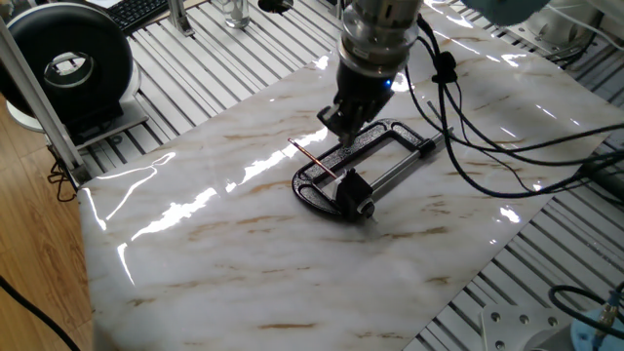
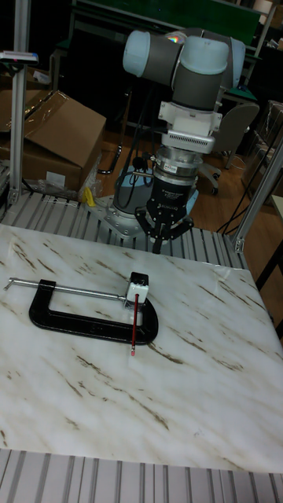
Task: Sharpen the pencil with a pencil sharpener
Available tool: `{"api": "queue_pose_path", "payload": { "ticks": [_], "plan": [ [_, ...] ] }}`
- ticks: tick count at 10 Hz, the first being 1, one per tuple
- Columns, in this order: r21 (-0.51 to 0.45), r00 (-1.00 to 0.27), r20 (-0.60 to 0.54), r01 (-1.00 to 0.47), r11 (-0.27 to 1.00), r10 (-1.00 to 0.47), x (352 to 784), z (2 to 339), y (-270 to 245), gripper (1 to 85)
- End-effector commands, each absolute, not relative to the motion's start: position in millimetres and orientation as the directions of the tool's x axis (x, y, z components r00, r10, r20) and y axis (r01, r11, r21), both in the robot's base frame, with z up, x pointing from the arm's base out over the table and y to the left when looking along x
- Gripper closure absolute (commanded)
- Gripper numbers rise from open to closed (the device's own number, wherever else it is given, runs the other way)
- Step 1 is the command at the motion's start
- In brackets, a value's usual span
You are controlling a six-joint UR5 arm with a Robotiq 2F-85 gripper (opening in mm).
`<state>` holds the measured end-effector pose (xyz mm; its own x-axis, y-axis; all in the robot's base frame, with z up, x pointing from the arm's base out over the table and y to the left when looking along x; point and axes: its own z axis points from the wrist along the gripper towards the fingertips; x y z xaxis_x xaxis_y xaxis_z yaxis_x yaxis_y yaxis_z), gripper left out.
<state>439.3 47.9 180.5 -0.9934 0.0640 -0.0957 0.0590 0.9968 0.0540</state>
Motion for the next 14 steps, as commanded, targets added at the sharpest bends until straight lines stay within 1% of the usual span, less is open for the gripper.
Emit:
{"api": "queue_pose_path", "payload": {
  "ticks": [1, 3, 4, 5, 6, 7, 9, 11, 13, 14],
  "plan": [
    [0.049, -0.994, -0.077, 0.070, 0.996, 0.074, 431, 179, 47, 84.7],
    [0.047, -0.996, -0.012, 0.083, 0.995, 0.084, 414, 178, 47, 84.7],
    [0.077, -0.996, 0.013, 0.091, 0.993, 0.090, 408, 178, 55, 84.7],
    [0.080, -0.997, 0.011, 0.082, 0.993, 0.081, 412, 168, 58, 84.7],
    [0.085, -0.997, 0.046, 0.073, 0.994, 0.069, 407, 151, 64, 84.7],
    [0.078, -0.997, 0.056, 0.056, 0.995, 0.052, 405, 139, 66, 84.7],
    [0.044, -0.996, 0.086, 0.003, 0.999, -0.001, 391, 124, 57, 84.7],
    [0.031, -0.996, 0.089, -0.024, 0.999, -0.027, 386, 113, 47, 84.7],
    [0.021, -0.995, 0.090, -0.049, 0.999, -0.051, 382, 107, 41, 79.0],
    [0.041, -0.997, 0.063, -0.051, 0.998, -0.053, 388, 106, 47, 74.3]
  ]
}}
